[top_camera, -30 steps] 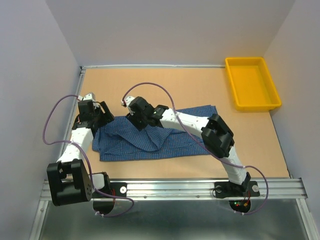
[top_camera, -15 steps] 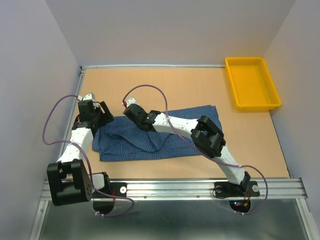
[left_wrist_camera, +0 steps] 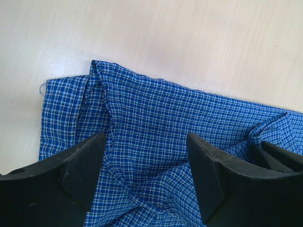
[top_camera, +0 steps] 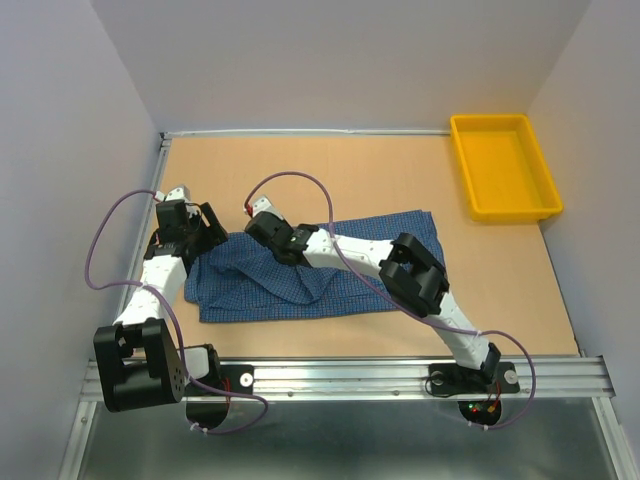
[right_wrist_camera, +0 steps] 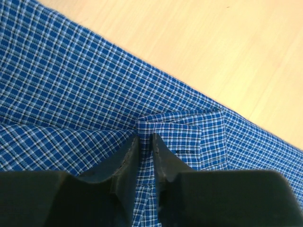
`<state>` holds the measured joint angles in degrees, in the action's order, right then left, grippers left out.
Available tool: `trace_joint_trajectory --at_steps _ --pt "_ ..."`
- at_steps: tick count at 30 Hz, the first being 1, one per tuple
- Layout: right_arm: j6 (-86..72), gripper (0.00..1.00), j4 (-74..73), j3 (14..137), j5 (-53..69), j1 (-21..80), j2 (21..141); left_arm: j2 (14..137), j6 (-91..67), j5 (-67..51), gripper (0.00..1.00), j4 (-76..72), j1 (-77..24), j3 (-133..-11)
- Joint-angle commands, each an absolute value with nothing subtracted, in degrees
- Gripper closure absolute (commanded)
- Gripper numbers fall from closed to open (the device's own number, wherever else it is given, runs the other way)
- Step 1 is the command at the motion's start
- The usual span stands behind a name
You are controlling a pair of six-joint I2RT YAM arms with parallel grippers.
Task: Fold and stack the long sleeve shirts
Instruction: Fold the shirt
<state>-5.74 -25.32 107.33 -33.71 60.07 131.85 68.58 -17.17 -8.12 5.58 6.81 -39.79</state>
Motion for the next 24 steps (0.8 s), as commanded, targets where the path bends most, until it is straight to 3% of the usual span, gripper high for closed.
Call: trace_joint_trajectory --at_steps 1,2,3,8,24 --pt "-6.68 0.85 -24.26 109.07 -32.61 60.56 132.19 67.76 -16.88 -8.09 0.19 4.83 6.5 -41.4" --pt "-6.77 0.96 -24.26 108.55 -32.26 60.56 131.67 67.94 -16.88 -8.09 0.2 4.83 6.5 -41.48" --pt "-6.77 0.99 -24.26 108.02 -31.56 60.56 129.83 67.94 -16.88 -8.09 0.2 4.83 6.5 -41.4" --pt "-8.43 0.99 -24.26 100.83 -31.03 61.26 119.05 67.94 -16.87 -7.82 0.2 4.83 6.5 -41.4" --pt "-34.97 0.99 -30.83 52.75 -17.31 66.18 70.52 67.85 -17.84 -6.77 0.2 5.27 6.59 -41.31"
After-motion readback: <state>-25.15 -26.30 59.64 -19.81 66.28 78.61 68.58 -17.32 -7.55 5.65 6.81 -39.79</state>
